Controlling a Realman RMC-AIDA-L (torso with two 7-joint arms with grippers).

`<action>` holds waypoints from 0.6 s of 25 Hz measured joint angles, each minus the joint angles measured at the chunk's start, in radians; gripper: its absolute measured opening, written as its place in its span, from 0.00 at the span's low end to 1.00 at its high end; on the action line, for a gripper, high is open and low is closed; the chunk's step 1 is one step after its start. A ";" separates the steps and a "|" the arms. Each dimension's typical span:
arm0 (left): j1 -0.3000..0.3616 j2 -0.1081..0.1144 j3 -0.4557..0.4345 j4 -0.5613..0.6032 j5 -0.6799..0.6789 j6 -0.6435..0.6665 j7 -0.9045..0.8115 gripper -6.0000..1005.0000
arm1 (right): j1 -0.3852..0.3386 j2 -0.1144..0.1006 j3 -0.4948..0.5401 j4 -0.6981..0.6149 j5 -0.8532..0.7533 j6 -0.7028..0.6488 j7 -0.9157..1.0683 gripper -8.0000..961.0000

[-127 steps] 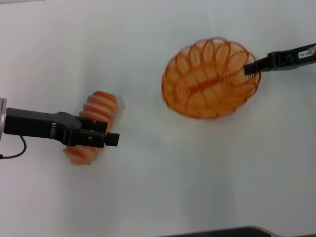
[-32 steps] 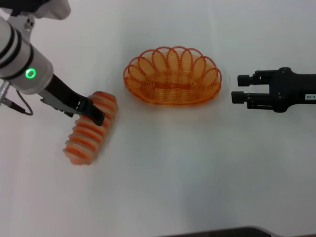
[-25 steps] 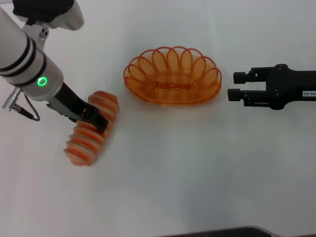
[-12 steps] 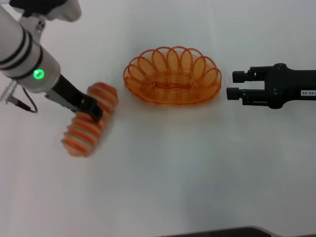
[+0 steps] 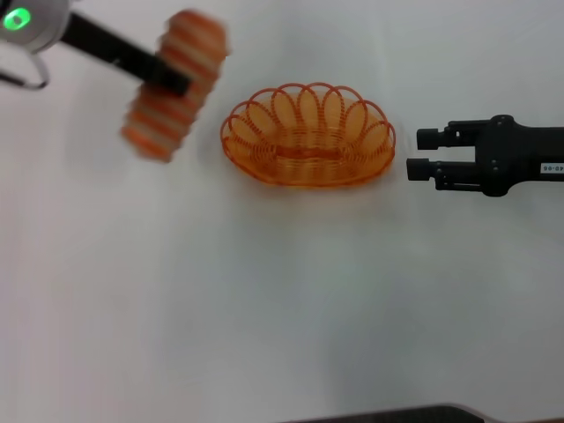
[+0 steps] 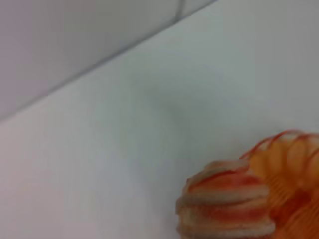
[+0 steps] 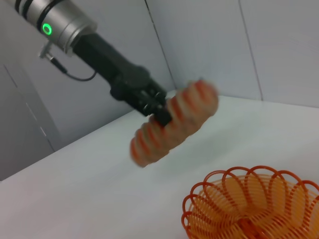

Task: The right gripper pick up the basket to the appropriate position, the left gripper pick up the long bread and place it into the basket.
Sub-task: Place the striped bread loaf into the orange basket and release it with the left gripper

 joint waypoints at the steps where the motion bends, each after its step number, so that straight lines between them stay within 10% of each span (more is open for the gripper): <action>1: -0.011 -0.002 0.012 -0.008 -0.018 -0.023 0.019 0.45 | 0.000 0.000 0.000 0.001 0.000 -0.001 0.000 0.63; 15: -0.242 -0.005 0.226 -0.336 -0.135 -0.225 0.426 0.34 | -0.014 0.008 0.003 0.008 0.000 -0.028 0.001 0.63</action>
